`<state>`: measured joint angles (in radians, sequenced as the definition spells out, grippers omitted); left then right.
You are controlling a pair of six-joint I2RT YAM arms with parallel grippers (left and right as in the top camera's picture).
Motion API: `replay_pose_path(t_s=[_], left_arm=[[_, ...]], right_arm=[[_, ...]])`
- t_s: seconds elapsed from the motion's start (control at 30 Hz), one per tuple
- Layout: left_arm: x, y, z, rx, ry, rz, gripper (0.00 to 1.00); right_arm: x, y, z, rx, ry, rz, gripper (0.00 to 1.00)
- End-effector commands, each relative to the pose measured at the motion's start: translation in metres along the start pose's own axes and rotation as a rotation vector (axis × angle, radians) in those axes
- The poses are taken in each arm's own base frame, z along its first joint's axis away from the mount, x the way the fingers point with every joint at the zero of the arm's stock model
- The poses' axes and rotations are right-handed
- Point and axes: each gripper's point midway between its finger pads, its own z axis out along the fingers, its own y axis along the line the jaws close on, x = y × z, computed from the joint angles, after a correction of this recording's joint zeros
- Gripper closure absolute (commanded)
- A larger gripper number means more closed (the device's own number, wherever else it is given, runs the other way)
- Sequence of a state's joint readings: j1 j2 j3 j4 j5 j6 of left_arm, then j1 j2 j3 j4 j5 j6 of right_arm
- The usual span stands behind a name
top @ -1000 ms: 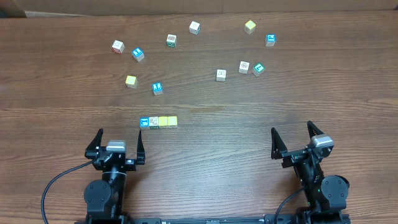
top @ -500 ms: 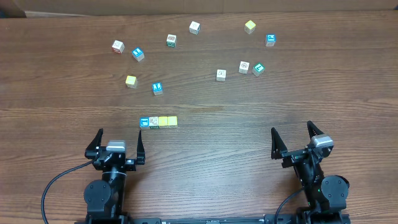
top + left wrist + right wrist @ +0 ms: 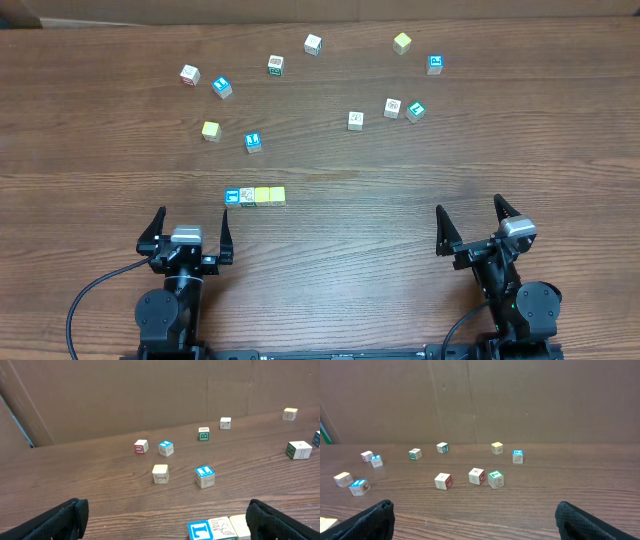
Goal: Form a horizontal line
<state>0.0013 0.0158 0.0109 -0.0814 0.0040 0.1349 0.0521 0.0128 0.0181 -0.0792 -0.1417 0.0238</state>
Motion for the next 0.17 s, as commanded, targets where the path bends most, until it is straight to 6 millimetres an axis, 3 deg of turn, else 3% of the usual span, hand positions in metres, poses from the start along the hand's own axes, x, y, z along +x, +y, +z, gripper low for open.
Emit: replay_pose_path(t_s=[0.0,0.13], left_arm=[[-0.0001,0.0003,-0.0001,-0.004,-0.007,0.019,0.01],[-0.0001,0.0003,-0.0001,-0.004,-0.007,0.019,0.0]], right_arm=[[0.0011,-0.0029,-0.0001,0.013,-0.007,0.005,0.0],[0.0011,-0.0029,-0.0001,0.013,-0.007,0.005,0.0]])
